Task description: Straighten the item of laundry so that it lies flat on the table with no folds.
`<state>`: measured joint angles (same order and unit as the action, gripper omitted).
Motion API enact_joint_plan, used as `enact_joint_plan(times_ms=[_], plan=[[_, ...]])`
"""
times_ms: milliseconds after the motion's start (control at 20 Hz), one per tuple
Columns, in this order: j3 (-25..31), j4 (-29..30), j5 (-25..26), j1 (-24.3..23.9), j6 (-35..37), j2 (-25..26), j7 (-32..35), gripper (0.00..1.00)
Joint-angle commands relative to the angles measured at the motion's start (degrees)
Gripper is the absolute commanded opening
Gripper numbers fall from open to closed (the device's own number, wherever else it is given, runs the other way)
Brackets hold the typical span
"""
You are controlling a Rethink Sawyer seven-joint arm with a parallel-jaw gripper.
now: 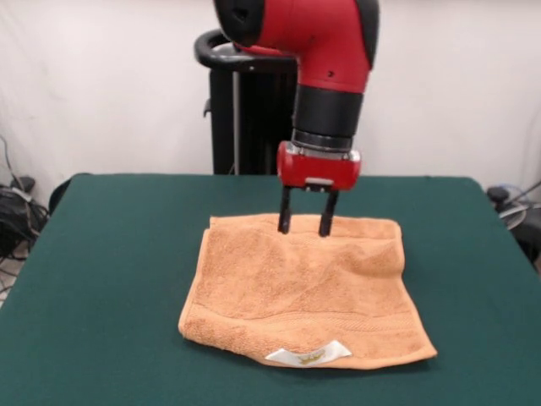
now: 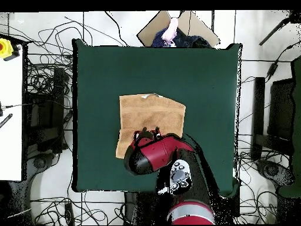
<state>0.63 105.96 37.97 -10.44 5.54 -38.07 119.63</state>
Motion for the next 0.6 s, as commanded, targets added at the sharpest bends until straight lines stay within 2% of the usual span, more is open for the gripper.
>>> enact_joint_plan(times_ms=[50,100,200,250,350,450,600], plan=[[7.33,-0.09,3.03,1.83,1.45,2.44,-1.75,1.00],[6.67,-0.38,3.14,2.53,1.10,2.62,-1.35,1.00],[1.06,-2.24,3.69,7.46,-0.82,2.83,1.42,1.00],[-2.75,-3.42,4.03,10.65,-1.84,2.81,3.06,1.00],[-14.24,-7.01,4.39,20.17,-3.42,3.69,8.12,1.00],[-16.10,-7.16,3.79,21.76,-3.49,3.53,8.09,1.00],[-13.22,-5.71,2.90,19.78,-3.95,3.59,5.77,1.00]])
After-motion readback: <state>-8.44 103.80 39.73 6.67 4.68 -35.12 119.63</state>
